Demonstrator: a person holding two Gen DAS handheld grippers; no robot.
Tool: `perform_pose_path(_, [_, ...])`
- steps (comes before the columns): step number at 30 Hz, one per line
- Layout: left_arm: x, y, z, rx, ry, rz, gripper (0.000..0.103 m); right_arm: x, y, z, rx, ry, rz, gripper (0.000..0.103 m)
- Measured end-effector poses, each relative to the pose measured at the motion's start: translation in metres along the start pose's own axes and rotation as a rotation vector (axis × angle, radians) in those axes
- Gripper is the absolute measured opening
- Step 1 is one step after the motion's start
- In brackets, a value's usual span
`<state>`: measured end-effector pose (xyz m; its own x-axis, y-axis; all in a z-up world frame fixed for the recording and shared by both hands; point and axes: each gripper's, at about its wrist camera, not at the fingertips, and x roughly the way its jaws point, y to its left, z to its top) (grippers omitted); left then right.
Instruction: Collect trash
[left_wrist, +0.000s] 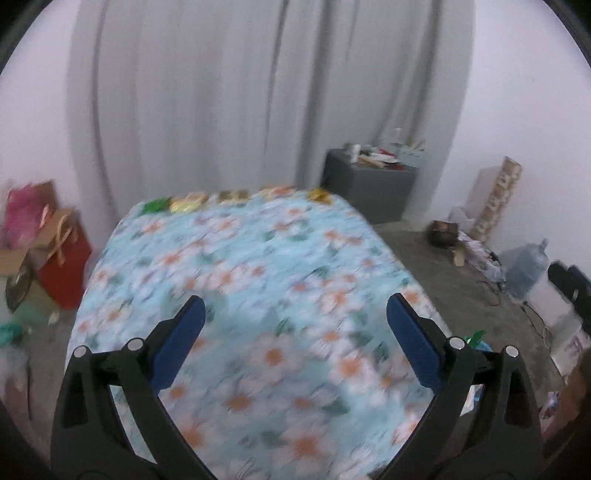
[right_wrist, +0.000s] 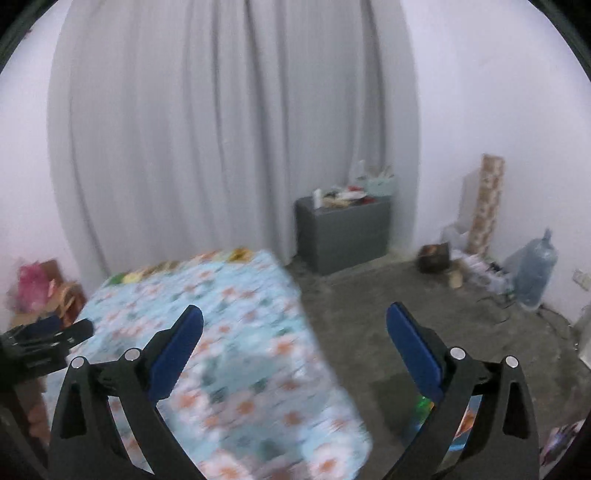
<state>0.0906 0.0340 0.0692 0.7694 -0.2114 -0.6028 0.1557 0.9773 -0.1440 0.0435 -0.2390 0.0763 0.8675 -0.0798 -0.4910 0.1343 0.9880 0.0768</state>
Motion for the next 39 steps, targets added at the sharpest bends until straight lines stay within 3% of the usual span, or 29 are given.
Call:
perform_pose_path(2, [-0.002,0.010,-0.017,-0.016,0.015,-0.040,0.094,0.007,0.028,-0.026,-0.067,0.082,-0.012,0.097])
perform_pose_path(5, [0.001,0.020,-0.042,-0.036,0.079,-0.077,0.094,0.010,0.044,-0.061,-0.110,0.134,-0.044,0.097])
perform_pose_path(10, [0.014,0.015,-0.082,0.014,0.155,0.058,0.094,0.009,0.060,-0.107,-0.149,0.192,-0.102,0.097])
perform_pose_path(16, [0.024,0.016,-0.118,0.003,0.268,0.123,0.094,0.020,0.057,-0.135,-0.142,0.321,-0.140,0.097])
perform_pose_path(24, [0.020,0.007,-0.115,0.046,0.257,0.146,0.094,0.021,0.040,-0.149,-0.101,0.373,-0.203,0.097])
perform_pose_path(39, [0.020,-0.027,-0.109,0.131,0.260,0.114,0.094,0.013,0.010,-0.149,-0.060,0.369,-0.278,0.097])
